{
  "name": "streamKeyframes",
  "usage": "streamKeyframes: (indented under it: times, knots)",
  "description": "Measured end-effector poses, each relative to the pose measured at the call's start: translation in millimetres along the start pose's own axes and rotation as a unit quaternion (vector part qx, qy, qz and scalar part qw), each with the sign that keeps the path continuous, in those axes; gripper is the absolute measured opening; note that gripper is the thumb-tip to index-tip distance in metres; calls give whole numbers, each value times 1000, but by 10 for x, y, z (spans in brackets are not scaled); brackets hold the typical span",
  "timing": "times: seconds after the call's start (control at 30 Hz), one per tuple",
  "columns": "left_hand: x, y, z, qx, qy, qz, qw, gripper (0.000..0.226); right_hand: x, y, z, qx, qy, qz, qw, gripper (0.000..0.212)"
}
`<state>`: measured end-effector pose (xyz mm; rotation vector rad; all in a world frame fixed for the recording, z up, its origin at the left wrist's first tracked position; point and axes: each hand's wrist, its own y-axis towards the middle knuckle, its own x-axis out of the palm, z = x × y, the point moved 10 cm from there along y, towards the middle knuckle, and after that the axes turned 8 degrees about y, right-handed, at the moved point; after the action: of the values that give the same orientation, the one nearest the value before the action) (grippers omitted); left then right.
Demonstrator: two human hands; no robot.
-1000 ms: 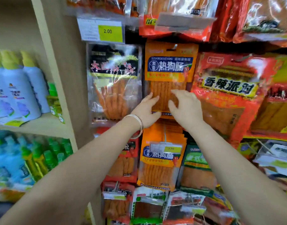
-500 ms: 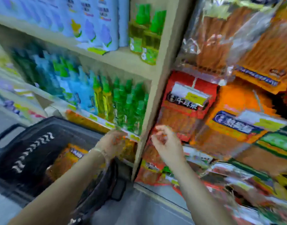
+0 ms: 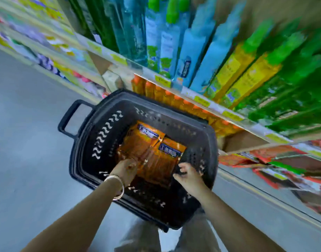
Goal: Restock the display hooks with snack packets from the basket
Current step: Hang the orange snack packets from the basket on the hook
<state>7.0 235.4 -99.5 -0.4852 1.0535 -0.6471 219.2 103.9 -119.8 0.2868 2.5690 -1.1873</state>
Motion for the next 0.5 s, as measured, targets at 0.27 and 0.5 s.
streamKeyframes:
  times: [0.27, 0.5]
  knots:
    - [591, 732, -592, -49, 22, -122, 991, 26, 718, 665, 693, 213, 140, 7, 967, 44]
    - [1005, 1412, -830, -68, -14, -192, 979, 36, 1043, 1427, 1330, 292, 243, 113, 918, 45]
